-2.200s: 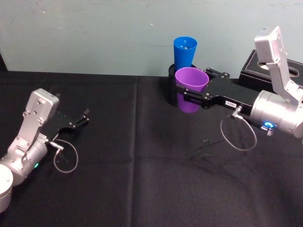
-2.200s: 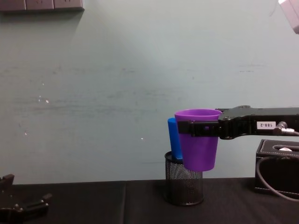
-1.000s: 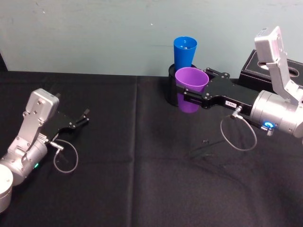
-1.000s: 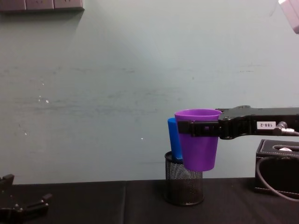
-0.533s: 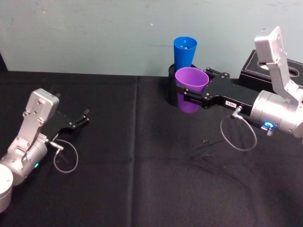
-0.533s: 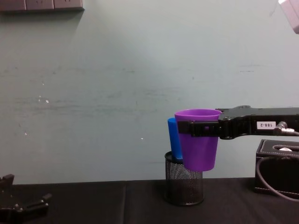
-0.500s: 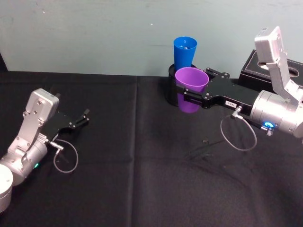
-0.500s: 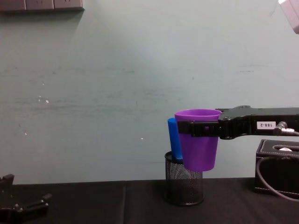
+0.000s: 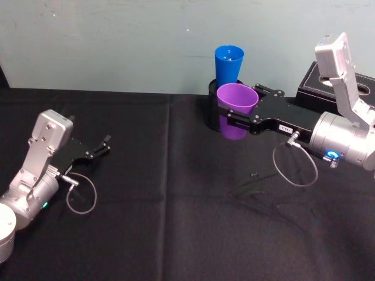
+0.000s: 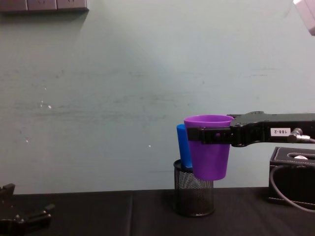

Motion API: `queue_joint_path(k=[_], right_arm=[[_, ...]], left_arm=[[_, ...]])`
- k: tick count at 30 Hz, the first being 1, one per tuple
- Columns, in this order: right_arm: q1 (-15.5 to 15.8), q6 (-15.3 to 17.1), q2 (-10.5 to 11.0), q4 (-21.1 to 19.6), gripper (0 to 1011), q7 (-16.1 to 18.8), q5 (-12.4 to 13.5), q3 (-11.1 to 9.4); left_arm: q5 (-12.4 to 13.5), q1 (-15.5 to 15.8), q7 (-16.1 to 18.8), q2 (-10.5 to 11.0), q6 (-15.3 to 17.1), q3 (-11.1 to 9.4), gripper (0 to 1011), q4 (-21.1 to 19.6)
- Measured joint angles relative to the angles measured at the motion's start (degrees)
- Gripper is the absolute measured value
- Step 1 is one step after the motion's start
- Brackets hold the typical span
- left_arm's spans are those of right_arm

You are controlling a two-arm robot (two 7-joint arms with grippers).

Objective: Pick up one cup with a gripper and tap it against the other cup.

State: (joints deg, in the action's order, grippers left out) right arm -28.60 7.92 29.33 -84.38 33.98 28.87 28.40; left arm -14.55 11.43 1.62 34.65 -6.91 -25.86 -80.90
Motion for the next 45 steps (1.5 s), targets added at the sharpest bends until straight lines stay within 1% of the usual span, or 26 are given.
queue_joint_path(k=[10,15,19,23,24,27,29,30,32,36,37,40,45], right_arm=[[0.0,0.0,0.0,0.0,738,0.0,0.0,0.0],[0.0,0.4,1.8,-0.4,738,-0.1,1.0,-1.3],[-1.2,1.1,1.9,1.2,738,-0.5,1.4,-1.7],[-3.3,1.5,1.1,3.7,738,-0.6,1.6,-1.6],[-4.3,1.5,0.6,4.7,738,-0.5,1.6,-1.4],[-5.9,1.6,-0.2,6.7,738,-0.3,1.5,-1.0],[-7.4,1.6,-1.1,8.7,738,-0.2,1.3,-0.5],[-8.4,1.6,-1.9,10.2,739,0.0,1.2,-0.2],[-9.3,1.5,-2.6,11.5,738,0.1,1.0,0.1],[-12.0,1.0,-4.9,15.9,738,0.2,0.2,1.0],[-12.0,1.0,-4.9,15.9,738,0.2,0.2,1.0],[-13.9,0.3,-6.9,19.5,738,0.4,-0.5,1.7],[-15.8,-1.1,-9.0,23.2,738,0.9,-1.4,2.4]], left_arm=[[0.0,0.0,0.0,0.0,0.0,0.0,1005,0.0],[0.0,0.0,0.0,0.0,0.0,0.0,1005,0.0],[0.0,0.0,0.0,0.0,0.0,0.0,1005,0.0],[0.0,0.0,0.0,0.0,0.0,0.0,1005,0.0],[0.0,0.0,0.0,0.0,0.0,0.0,1005,0.0],[0.0,0.0,0.0,0.0,0.0,0.0,1005,0.0],[0.0,0.0,0.0,0.0,0.0,0.0,1005,0.0],[0.0,0.0,0.0,0.0,0.0,0.0,1005,0.0],[0.0,0.0,0.0,0.0,0.0,0.0,1005,0.0],[0.0,0.0,0.0,0.0,0.0,0.0,1005,0.0],[0.0,0.0,0.0,0.0,0.0,0.0,1005,0.0],[0.0,0.0,0.0,0.0,0.0,0.0,1005,0.0],[0.0,0.0,0.0,0.0,0.0,0.0,1005,0.0]])
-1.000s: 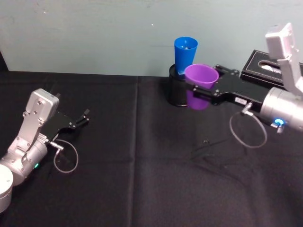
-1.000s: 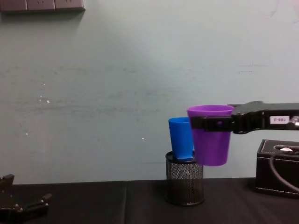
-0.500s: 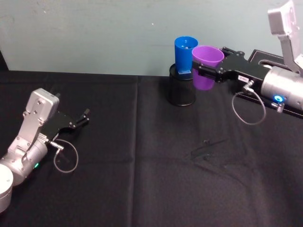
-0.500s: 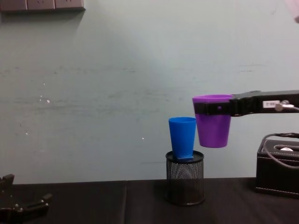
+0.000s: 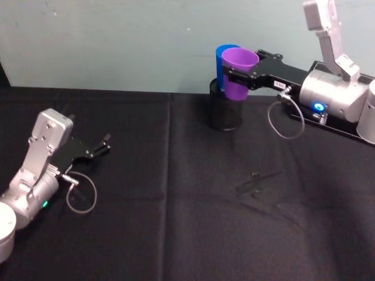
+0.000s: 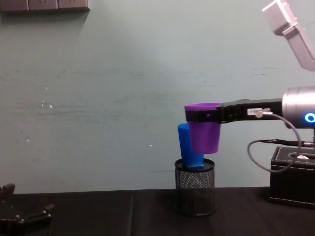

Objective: Pick up one cup with a gripper and tap it against the other cup.

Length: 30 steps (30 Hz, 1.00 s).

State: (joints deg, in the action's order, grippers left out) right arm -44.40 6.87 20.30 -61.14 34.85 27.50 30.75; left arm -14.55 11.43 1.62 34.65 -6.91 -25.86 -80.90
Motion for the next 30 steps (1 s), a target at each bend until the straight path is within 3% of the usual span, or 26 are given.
queue_joint_path(k=[11,30], right_arm=[[-3.4,-3.7,-3.8,7.6,738,0.6,-2.2,0.1],[-6.3,-6.5,-7.6,14.8,738,1.5,-4.8,-1.3]], left_arm=[[0.0,0.0,0.0,0.0,0.0,0.0,1005,0.0],[0.0,0.0,0.0,0.0,0.0,0.0,1005,0.0]])
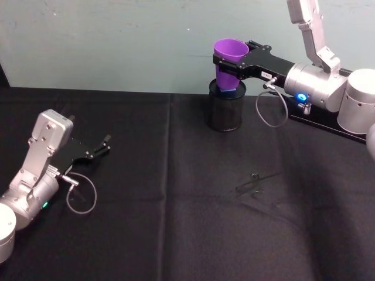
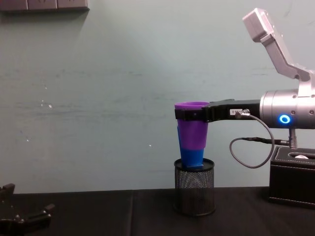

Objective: Pick up one cup with a gripper and tap it against the other cup.

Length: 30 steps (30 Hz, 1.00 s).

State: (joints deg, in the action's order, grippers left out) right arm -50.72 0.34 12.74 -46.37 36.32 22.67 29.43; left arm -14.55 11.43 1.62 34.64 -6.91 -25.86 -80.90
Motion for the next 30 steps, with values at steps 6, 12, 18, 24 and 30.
queue_joint_path(k=[6,12,18,24,30], right_arm=[[0.1,-0.1,-0.2,-0.1,738,-0.1,-0.6,-0.4],[0.1,-0.4,-0.5,0.4,738,-0.2,-1.1,-0.9],[-0.1,-0.7,-0.9,1.2,738,0.1,-1.4,-1.3],[-0.3,-0.9,-1.2,1.8,738,0.1,-1.8,-1.7],[-0.7,-1.3,-1.6,2.3,738,0.3,-2.0,-2.1]], left_arm=[[0.0,0.0,0.0,0.0,0.0,0.0,1004,0.0],[0.0,0.0,0.0,0.0,0.0,0.0,1005,0.0],[0.0,0.0,0.0,0.0,0.0,0.0,1005,0.0],[0.0,0.0,0.0,0.0,0.0,0.0,1005,0.0],[0.0,0.0,0.0,0.0,0.0,0.0,1005,0.0]])
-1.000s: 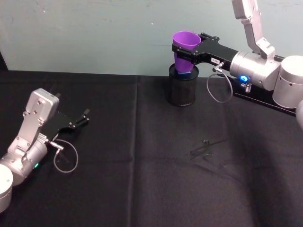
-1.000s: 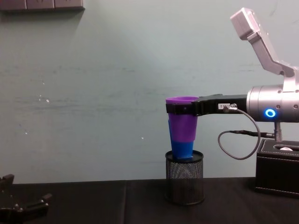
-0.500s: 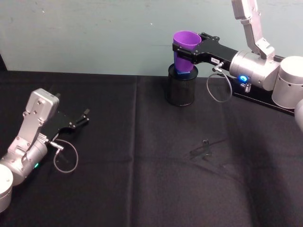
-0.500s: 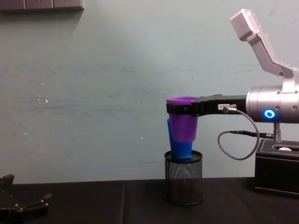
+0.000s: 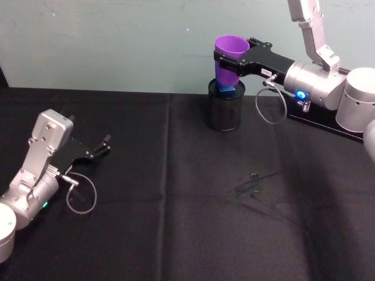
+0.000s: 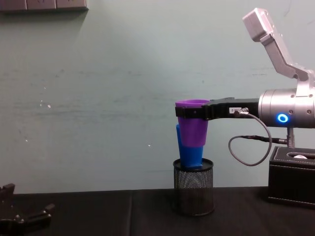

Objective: Pick up one cup with a gripper and tap it against the other cup.

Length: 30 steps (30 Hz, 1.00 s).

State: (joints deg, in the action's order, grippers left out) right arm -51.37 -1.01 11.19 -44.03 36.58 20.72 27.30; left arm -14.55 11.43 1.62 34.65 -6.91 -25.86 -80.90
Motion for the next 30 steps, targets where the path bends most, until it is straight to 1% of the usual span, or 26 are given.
queue_joint_path(k=[16,30], right_arm=[[-0.6,-0.5,-0.7,1.6,738,0.2,-0.7,-0.8],[-1.7,-2.6,-1.4,4.3,738,0.7,-1.2,-1.6]], left_arm=[[0.0,0.0,0.0,0.0,0.0,0.0,1005,0.0],[0.0,0.0,0.0,0.0,0.0,0.0,1005,0.0]])
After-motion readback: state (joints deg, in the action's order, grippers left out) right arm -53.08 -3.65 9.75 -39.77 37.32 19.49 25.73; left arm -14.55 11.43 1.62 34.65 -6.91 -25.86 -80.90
